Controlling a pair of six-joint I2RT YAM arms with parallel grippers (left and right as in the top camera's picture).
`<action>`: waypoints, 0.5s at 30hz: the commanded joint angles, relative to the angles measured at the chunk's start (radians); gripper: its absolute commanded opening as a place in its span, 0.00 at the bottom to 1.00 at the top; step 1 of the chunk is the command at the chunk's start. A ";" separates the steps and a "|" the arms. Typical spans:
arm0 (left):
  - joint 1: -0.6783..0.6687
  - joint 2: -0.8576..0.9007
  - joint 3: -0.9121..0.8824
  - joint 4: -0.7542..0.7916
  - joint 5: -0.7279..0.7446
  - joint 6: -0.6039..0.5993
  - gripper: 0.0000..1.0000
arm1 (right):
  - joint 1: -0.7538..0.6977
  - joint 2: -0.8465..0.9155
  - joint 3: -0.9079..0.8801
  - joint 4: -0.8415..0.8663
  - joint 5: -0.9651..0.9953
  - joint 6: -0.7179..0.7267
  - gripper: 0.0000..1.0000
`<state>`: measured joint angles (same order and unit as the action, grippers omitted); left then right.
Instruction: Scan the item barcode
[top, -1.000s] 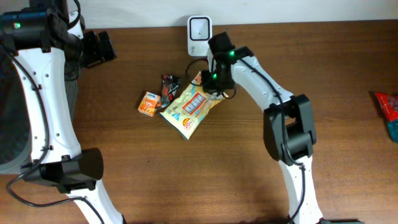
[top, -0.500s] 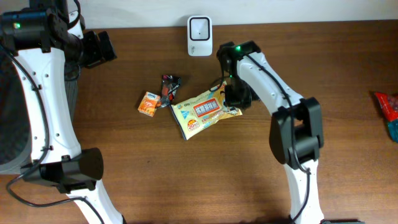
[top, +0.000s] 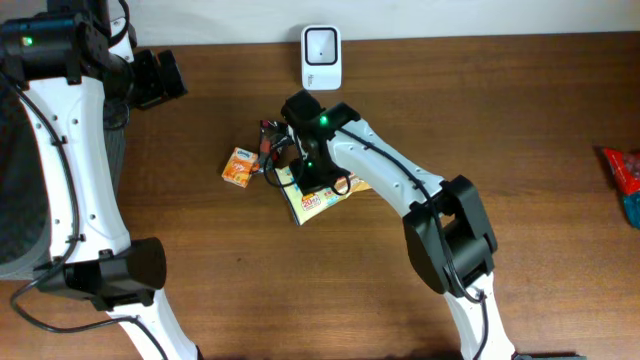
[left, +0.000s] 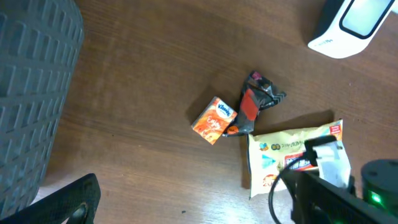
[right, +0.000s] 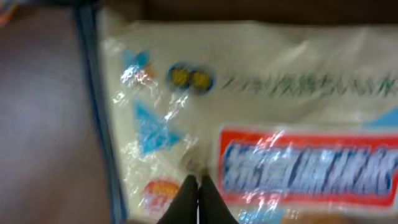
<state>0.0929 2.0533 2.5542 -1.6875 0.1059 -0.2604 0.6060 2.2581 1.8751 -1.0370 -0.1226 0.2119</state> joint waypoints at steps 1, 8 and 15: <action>0.002 -0.005 0.003 -0.001 0.010 0.012 0.99 | -0.040 0.039 -0.029 0.054 0.121 0.099 0.04; 0.002 -0.005 0.003 -0.001 0.010 0.012 0.99 | -0.184 0.039 -0.054 0.047 0.229 0.296 0.04; 0.002 -0.005 0.003 -0.001 0.010 0.012 0.99 | -0.211 0.035 0.026 0.200 -0.154 0.330 0.04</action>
<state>0.0929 2.0533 2.5542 -1.6871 0.1059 -0.2604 0.3904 2.2787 1.8381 -0.8280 -0.1139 0.5240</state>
